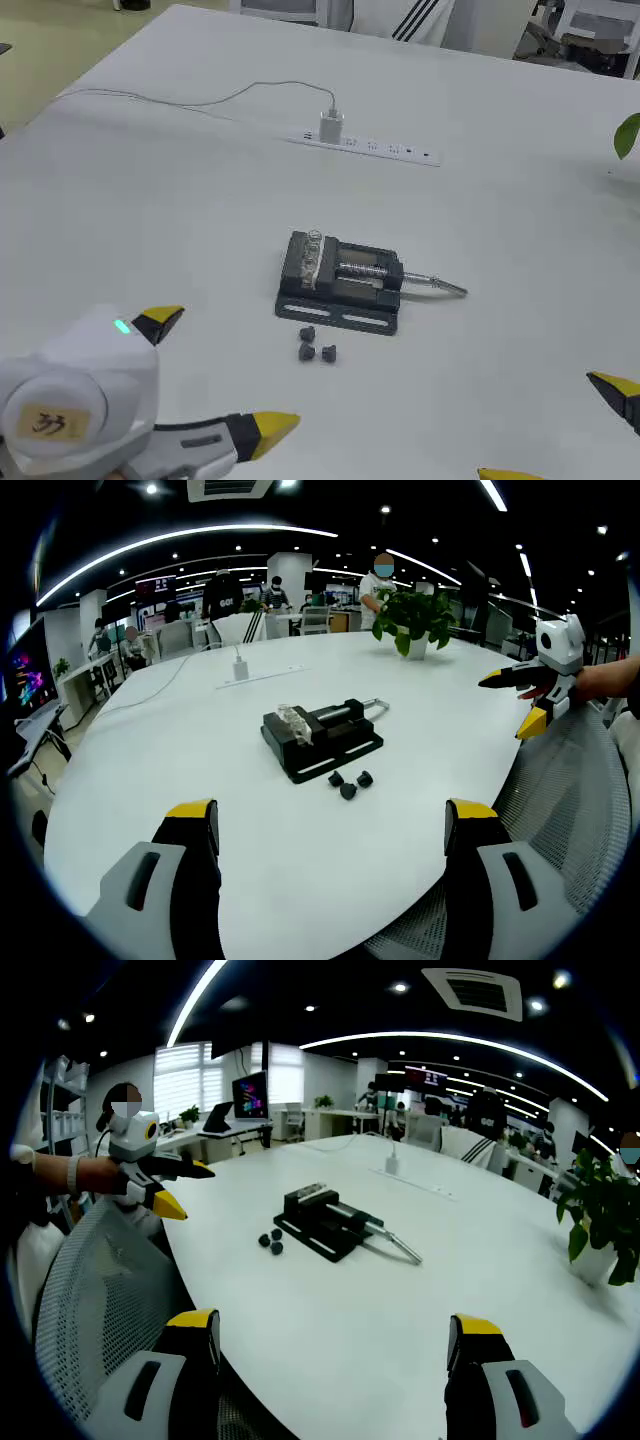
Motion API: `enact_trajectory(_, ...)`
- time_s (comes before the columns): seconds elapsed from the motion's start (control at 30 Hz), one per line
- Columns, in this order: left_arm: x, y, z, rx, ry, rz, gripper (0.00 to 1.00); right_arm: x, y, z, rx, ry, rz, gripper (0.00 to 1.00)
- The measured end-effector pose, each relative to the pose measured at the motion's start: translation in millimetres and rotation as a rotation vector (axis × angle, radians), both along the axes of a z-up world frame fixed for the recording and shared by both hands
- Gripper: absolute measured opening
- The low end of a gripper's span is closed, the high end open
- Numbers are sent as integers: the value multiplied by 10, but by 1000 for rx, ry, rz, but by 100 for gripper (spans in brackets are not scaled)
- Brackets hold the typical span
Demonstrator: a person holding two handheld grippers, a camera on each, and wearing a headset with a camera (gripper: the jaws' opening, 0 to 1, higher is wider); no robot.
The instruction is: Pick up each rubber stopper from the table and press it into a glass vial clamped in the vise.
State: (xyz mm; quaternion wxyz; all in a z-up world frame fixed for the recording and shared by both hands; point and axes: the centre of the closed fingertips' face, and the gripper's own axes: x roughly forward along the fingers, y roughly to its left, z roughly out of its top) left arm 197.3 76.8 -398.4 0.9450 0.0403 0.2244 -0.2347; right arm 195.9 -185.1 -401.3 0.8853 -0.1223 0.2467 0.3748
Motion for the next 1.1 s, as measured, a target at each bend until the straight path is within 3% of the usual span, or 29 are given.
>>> enact_trajectory(0.33, 48, 85, -33, 18, 11, -34, 92, 94, 211, -59, -11, 13, 75, 91)
enact_trajectory(0.8, 70, 67, -60, 41, 11, -90, 91, 417, 584, -13, -32, 7, 227, 86)
enact_trajectory(1.1, 114, 85, -66, 51, 14, -104, 91, 503, 969, -72, -80, 8, 404, 78)
